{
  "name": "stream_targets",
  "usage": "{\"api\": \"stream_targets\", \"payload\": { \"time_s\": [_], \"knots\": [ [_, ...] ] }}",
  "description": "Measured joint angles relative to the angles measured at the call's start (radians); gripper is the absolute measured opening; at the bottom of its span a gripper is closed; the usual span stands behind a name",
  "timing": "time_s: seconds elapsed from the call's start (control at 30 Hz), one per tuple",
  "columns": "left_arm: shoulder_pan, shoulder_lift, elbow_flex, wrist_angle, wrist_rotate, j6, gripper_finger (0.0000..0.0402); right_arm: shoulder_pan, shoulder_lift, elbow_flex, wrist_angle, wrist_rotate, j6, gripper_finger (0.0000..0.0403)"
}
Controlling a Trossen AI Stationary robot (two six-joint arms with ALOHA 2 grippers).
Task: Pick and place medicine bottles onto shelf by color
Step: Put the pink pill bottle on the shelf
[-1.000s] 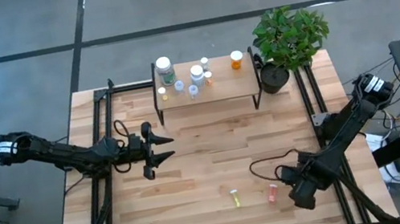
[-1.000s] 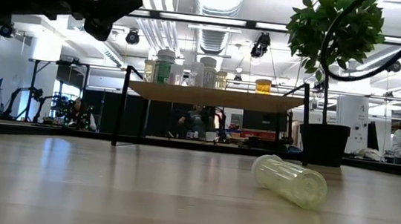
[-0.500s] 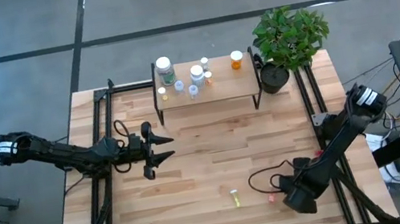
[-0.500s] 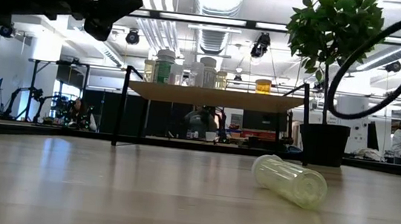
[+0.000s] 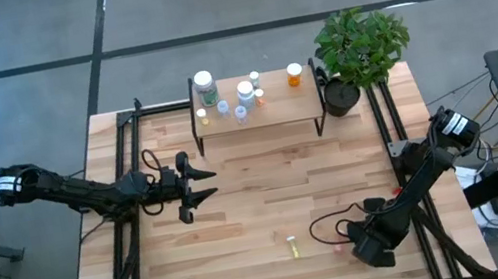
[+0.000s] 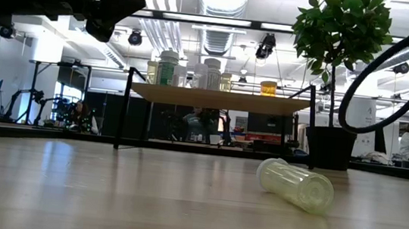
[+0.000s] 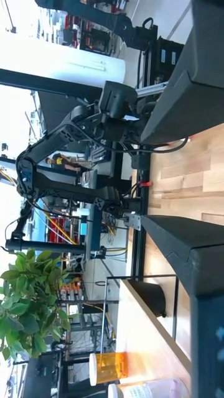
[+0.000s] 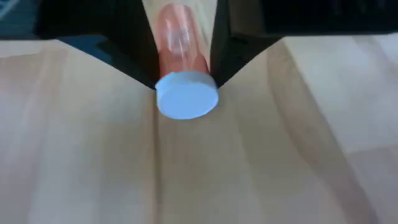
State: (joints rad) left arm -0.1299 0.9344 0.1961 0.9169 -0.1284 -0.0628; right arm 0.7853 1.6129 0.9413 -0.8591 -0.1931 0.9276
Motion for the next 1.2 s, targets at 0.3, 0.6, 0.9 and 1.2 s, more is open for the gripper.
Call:
{"api": "stream_targets", "payload": {
  "time_s": [0.3,0.6,0.9,1.2],
  "knots": [
    [0.0,0.0,0.0,0.0,0.004,0.0,0.0183,-0.006,-0.071,-0.001,0.007,0.239,0.122,0.0094],
    [0.0,0.0,0.0,0.0,0.004,0.0,0.0183,-0.04,-0.268,-0.002,0.01,0.932,0.198,0.0103],
    [0.0,0.0,0.0,0.0,0.004,0.0,0.0183,-0.182,-0.405,-0.009,0.038,1.523,0.065,0.0104],
    [0.0,-0.001,0.002,0.0,0.003,0.0,0.0183,-0.373,-0.381,-0.047,0.202,1.486,-0.008,0.0105]
  ]
}}
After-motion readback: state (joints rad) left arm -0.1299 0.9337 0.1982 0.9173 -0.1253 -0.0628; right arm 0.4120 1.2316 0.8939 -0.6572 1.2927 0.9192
